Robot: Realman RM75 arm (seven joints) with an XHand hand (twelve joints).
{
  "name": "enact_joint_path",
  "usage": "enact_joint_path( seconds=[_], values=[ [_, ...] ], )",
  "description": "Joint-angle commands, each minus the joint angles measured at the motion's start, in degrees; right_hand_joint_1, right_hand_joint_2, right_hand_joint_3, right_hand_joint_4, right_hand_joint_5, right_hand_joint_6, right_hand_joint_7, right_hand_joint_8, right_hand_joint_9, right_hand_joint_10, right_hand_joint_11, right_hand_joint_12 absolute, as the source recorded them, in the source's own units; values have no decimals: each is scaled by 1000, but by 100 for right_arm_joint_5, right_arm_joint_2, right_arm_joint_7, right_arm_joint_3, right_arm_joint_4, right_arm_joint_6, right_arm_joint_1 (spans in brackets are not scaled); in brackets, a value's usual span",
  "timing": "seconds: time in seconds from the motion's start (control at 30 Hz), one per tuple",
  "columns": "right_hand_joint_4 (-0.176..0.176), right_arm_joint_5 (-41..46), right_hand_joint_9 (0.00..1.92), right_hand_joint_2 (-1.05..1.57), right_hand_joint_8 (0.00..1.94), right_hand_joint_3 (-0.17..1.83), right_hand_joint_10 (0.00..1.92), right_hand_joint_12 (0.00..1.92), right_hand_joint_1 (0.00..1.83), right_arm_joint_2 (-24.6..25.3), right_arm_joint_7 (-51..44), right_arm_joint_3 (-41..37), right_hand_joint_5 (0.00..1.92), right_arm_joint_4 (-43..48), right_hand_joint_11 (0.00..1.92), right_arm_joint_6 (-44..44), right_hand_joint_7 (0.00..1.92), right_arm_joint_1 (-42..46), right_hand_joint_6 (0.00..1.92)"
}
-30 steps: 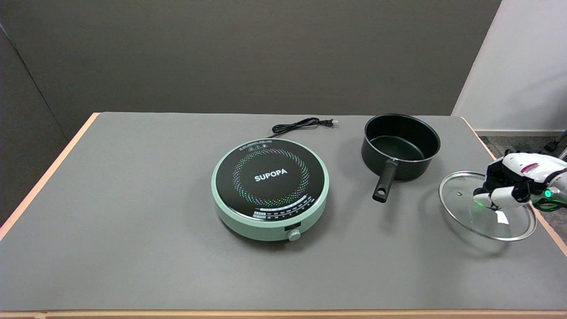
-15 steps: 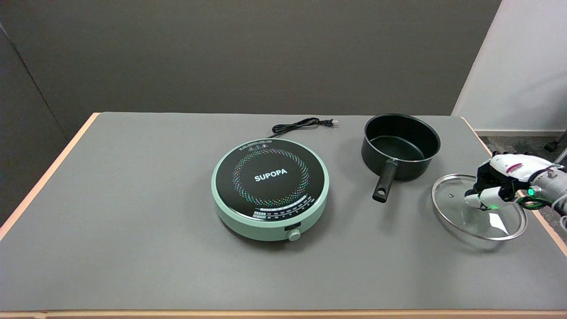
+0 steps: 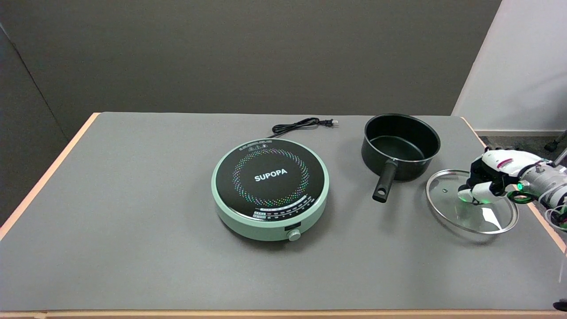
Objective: Place the pot lid onto the table.
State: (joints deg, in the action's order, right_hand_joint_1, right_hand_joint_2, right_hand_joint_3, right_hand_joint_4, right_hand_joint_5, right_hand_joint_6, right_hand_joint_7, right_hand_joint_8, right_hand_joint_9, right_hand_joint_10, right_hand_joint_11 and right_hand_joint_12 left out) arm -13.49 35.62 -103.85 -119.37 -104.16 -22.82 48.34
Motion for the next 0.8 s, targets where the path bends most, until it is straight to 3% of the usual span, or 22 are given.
enact_joint_path(
  seconds=[0.03,0.2,0.23,0.27,0.67,0.7,0.8],
  values=[
    [-110,-54,932,1045,1054,260,1205,1051,1223,-30,-7,254,726,100,607,-299,1029,-262,1325],
    [-110,-62,932,1045,1054,260,1205,1051,1223,-12,-29,284,726,100,607,-321,1029,-227,1325],
    [-88,-62,923,1015,1012,307,1188,1042,1201,-12,-29,292,724,106,597,-321,1017,-227,1261],
    [170,-62,817,671,531,846,991,940,956,-12,-29,294,701,108,477,-321,879,-227,535],
    [176,-86,708,645,359,875,871,762,925,-12,-29,260,625,116,392,-321,781,-236,321],
    [157,-138,651,622,329,944,838,709,888,-12,-18,249,550,111,347,-321,694,-236,275],
    [109,-424,586,552,214,926,442,507,820,-12,3,209,394,85,289,-321,530,-252,179]
  ],
)
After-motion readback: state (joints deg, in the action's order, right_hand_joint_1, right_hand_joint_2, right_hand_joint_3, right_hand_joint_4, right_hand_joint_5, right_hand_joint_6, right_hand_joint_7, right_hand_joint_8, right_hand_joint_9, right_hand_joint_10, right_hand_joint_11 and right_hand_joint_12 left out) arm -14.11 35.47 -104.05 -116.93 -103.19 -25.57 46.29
